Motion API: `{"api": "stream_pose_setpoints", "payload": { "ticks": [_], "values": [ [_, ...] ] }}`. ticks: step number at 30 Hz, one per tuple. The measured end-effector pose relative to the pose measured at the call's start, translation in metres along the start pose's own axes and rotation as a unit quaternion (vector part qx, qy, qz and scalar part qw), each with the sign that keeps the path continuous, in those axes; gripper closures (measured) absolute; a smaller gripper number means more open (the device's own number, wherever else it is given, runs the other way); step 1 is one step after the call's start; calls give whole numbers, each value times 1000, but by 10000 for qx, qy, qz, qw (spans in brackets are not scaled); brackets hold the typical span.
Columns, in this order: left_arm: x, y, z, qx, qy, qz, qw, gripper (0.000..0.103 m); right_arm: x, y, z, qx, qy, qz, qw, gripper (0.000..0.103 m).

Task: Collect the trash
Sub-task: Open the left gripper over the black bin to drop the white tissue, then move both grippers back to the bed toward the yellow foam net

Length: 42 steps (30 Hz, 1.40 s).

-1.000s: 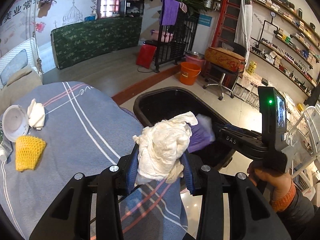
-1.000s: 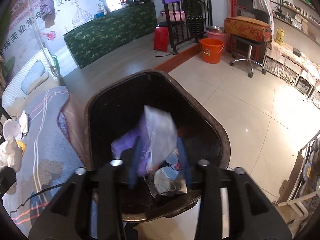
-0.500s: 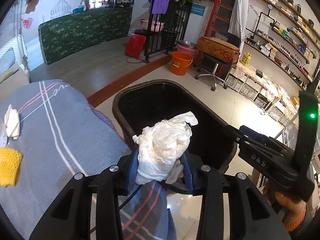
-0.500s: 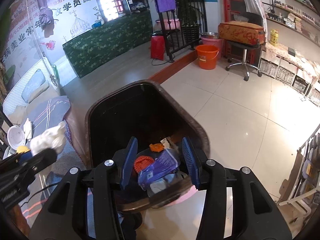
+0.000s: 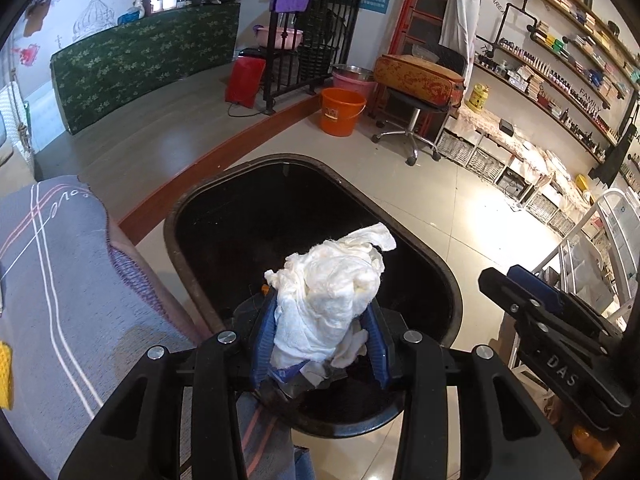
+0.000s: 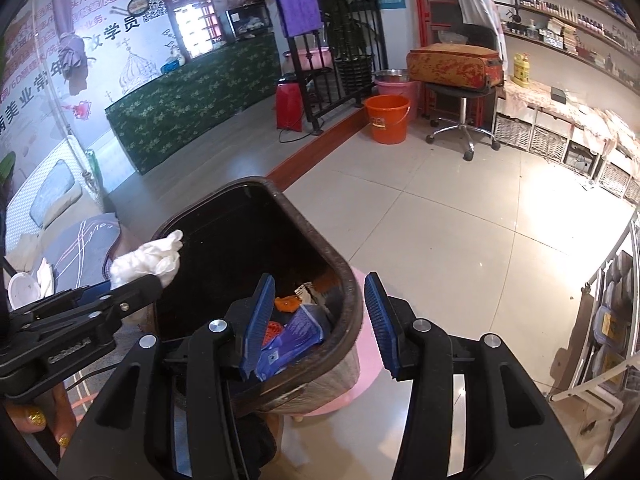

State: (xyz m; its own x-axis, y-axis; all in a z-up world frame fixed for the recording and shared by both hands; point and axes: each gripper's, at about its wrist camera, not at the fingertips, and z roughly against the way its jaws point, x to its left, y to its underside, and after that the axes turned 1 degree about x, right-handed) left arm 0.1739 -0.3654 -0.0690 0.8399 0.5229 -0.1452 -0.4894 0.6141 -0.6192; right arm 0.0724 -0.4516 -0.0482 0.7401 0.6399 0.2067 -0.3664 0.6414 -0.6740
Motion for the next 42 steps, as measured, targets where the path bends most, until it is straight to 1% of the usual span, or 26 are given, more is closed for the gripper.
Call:
{"api": "stream_pose_setpoints", "payload": {
  "ticks": [3, 5, 8, 9, 11, 13, 14, 15, 16, 19, 21, 22, 23, 24, 25, 29, 32, 35, 39, 42],
  "values": [
    [-2, -3, -6, 79, -8, 4, 10000, 63, -5, -1, 1, -11, 42, -27, 10000, 56],
    [-3, -5, -9, 94, -11, 1, 10000, 60, -9, -1, 0, 7, 70, -53, 10000, 56],
    [-7, -10, -10, 88, -25, -45, 9999, 48, -13, -2, 1, 4, 78, -92, 9999, 56],
    [-9, -10, -9, 44, -48, -58, 10000, 40, -14, -3, 1, -4, 88, -97, 9999, 56],
    [-11, -12, -5, -47, 49, -52, 10000, 35, -16, -4, 2, -15, 97, -112, 9999, 56],
    [-13, -11, -2, -91, 79, -47, 9999, 27, -15, -3, 4, -28, 98, -120, 9999, 55],
    [-13, -11, -1, -128, 65, -48, 9999, 26, -14, -3, 4, -30, 99, -117, 9999, 54],
    [-14, -9, 2, -165, 52, -56, 9998, 25, -13, -2, 4, -44, 100, -115, 9999, 47],
    [-14, -10, 2, -170, 46, -58, 9998, 24, -12, -2, 6, -88, 101, -122, 9998, 42],
    [-11, -9, 6, -226, 6, 13, 9997, 20, -9, -1, 7, -119, 57, -107, 9999, 42],
    [-8, -9, 10, -259, -27, 100, 9996, 19, -6, -1, 5, -94, 42, -84, 9999, 42],
    [-6, -8, 12, -284, -64, 118, 9995, 19, -6, -2, 5, -90, 39, -84, 9999, 40],
    [-4, -7, 14, -313, -118, 129, 9994, 18, -4, -2, 5, -108, 32, -88, 9999, 36],
    [-2, -6, 16, -344, -185, 130, 9992, 17, -4, -3, 6, -149, 29, -94, 9998, 25],
    [0, -6, 19, -366, -250, 119, 9989, 17, -5, -5, 7, -184, 28, -95, 9998, 20],
    [16, 0, 33, -474, -430, 247, 9976, 15, 2, -7, 8, -195, -21, 12, 9998, 19],
    [33, 10, 47, -552, -575, 423, 9959, 13, 12, -8, 4, -120, -170, 104, 9997, 18],
    [51, 19, 62, -626, -799, 590, 9931, 12, 27, -6, 2, -78, -312, 254, 9992, 18],
    [82, 36, 85, -723, -1206, 806, 9868, 11, 57, -3, 1, -22, -566, 512, 9971, 18],
    [105, 51, 101, -750, -1447, 1086, 9806, 11, 80, 1, -1, 82, -798, 702, 9943, 18]
  ]
}}
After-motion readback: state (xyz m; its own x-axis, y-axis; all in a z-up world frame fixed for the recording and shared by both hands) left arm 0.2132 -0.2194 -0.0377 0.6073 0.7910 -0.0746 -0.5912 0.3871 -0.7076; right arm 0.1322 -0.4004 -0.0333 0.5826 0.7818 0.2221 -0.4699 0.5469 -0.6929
